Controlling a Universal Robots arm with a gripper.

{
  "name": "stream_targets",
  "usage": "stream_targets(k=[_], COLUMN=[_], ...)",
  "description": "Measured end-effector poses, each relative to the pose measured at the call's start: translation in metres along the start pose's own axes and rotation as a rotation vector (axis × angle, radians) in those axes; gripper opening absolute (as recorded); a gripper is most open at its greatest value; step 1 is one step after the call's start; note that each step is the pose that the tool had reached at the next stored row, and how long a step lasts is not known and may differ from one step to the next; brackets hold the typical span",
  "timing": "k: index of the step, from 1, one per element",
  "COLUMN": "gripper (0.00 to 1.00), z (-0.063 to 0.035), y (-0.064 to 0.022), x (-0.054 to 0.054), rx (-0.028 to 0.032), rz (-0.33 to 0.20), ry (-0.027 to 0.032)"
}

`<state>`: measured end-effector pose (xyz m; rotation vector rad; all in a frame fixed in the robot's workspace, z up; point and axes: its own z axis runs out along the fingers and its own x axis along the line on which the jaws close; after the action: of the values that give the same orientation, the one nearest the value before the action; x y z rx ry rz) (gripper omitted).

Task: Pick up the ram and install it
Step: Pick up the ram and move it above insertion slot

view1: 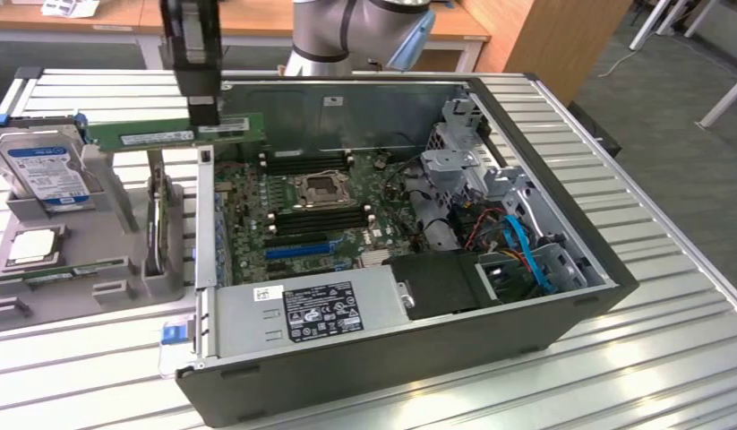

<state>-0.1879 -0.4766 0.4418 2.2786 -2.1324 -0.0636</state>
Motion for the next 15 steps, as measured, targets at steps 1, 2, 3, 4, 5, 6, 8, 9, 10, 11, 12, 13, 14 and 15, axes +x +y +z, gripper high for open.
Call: stream_targets(k=[1,2,3,4,5,6,8,9,10,11,12,13,14,15], gripper=[0.11,0.11,0.11,0.11,0.11,0.11,0.11,0.11,0.11,0.11,0.11,0.11,0.11,0.11], z=[-0.0001,-0.0003,-0.0004,-0.0005,-0.0007,-0.0008,-0.0011,-0.0012,-0.0013,-0.0014,-0.0015,-0.0016,-0.0018,-0.0019], y=[-0.003,-0.0059,-0.0088,-0.0118,-0.0146,-0.0174,-0.0232,-0.0259,-0.0288,-0.0316,-0.0343,-0.0371,-0.04,-0.0432], x=[0.0,0.0,0.001,0.001,0.001,0.001,0.002,0.002,0.002,0.002,0.002,0.002,0.003,0.003], rx=[-0.0001,-0.0002,-0.0002,-0.0003,-0.0004,-0.0005,-0.0006,-0.0006,-0.0008,-0.0007,-0.0008,-0.0008,-0.001,-0.001], rz=[-0.001,-0.001,-0.002,-0.003,-0.004,-0.004,-0.005,-0.006,-0.007,-0.007,-0.008,-0.009,-0.009,-0.01], ry=[0.0,0.0,0.0,0.0001,0.0002,0.0002,0.0003,0.0002,0.0003,0.0003,0.0003,0.0003,0.0004,0.0003])
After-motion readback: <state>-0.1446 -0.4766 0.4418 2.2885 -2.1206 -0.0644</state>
